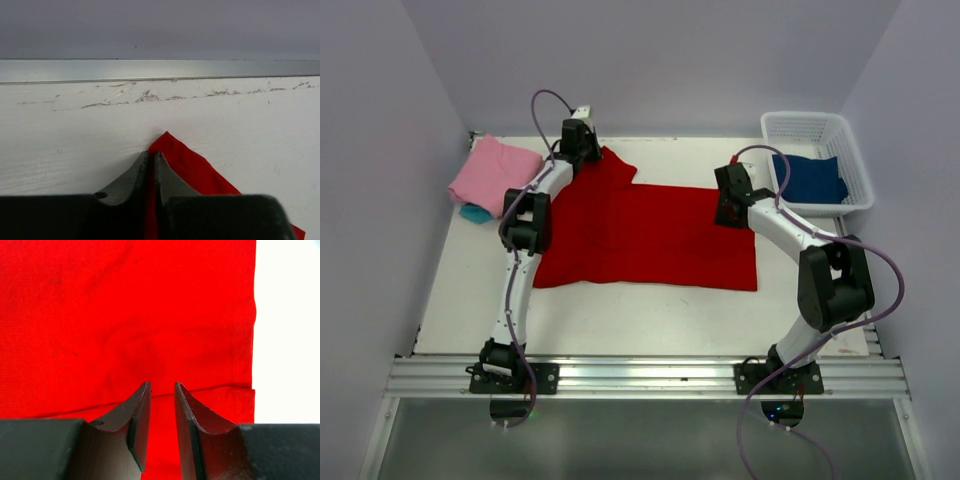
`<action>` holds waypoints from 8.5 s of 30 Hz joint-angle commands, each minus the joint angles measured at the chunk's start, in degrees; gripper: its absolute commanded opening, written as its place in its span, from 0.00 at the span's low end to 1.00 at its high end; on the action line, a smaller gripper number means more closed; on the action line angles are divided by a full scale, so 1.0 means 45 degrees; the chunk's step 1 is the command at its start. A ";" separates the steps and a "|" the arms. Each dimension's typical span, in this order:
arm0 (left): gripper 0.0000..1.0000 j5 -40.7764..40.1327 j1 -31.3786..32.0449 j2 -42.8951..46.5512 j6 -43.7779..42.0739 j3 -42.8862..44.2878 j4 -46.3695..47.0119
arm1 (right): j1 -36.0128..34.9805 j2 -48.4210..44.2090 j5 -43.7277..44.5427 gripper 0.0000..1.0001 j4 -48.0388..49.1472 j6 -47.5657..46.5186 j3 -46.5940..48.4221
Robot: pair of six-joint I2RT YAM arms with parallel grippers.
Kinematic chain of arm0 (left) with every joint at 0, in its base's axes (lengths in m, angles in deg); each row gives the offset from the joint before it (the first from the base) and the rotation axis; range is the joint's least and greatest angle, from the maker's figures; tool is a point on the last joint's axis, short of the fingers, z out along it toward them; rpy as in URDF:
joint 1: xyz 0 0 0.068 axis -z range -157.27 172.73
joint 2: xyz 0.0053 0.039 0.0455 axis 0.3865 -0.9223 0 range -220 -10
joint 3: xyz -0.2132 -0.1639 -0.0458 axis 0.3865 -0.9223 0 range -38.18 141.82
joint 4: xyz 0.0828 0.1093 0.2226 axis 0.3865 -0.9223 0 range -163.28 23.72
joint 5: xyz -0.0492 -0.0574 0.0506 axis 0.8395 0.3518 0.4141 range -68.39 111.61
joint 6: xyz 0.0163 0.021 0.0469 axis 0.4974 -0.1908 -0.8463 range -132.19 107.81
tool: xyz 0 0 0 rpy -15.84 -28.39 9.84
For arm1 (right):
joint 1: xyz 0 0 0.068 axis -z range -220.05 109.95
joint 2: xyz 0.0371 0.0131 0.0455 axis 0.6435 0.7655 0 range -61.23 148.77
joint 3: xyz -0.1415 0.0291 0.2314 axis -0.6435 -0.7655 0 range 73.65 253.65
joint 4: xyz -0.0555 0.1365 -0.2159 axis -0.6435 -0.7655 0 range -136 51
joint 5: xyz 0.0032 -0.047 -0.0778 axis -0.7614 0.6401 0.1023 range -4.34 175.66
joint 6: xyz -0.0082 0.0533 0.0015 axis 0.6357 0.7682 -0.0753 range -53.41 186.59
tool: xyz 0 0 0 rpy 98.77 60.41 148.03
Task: Fold and stack the t-shirts
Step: Grap the side of the flattened tshirt furthest away from the robot with both arms, then fold the other side of the tshirt into a rectangle
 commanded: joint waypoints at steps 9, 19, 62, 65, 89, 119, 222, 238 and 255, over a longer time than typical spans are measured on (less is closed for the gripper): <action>0.00 -0.0610 0.0000 0.0541 -0.0269 -0.0731 -0.0411 | 0.0098 -0.0338 0.0029 0.26 0.0147 0.0195 -0.0109; 0.00 -0.1333 0.0000 0.4191 -0.0659 -0.3895 0.1113 | 0.0507 0.0578 0.0751 0.28 -0.0048 0.0274 0.0808; 0.00 -0.1314 -0.0547 0.6031 -0.0620 -0.6554 0.0879 | 0.3027 0.8195 0.1943 0.59 -0.1356 -0.0039 0.8874; 0.00 -0.1314 -0.0566 0.6031 -0.0601 -0.6554 0.0899 | 0.3086 0.8120 0.1904 0.54 -0.1377 0.0038 0.8780; 0.00 -0.1196 -0.0898 0.8040 -0.0250 -0.7471 0.0918 | 0.3145 0.5407 0.2178 0.00 -0.0791 0.0410 0.6338; 0.00 -0.1782 -0.0898 1.3353 0.0844 -1.3993 0.0919 | 0.3067 0.1009 0.0576 0.00 -0.0067 0.0859 0.1064; 0.00 0.0972 -0.0508 1.2205 0.5024 -1.8626 0.2130 | 0.2793 0.0482 -0.2120 0.00 0.0850 0.0703 -0.1826; 0.00 0.1498 -0.0488 0.9763 0.4927 -1.5618 0.1077 | 0.2774 0.0327 -0.2061 0.00 0.0441 0.0703 -0.2471; 0.00 0.1323 -0.0508 1.2554 0.4770 -1.7218 0.0997 | 0.2773 -0.1528 -0.4478 0.00 0.0460 0.0488 -0.3779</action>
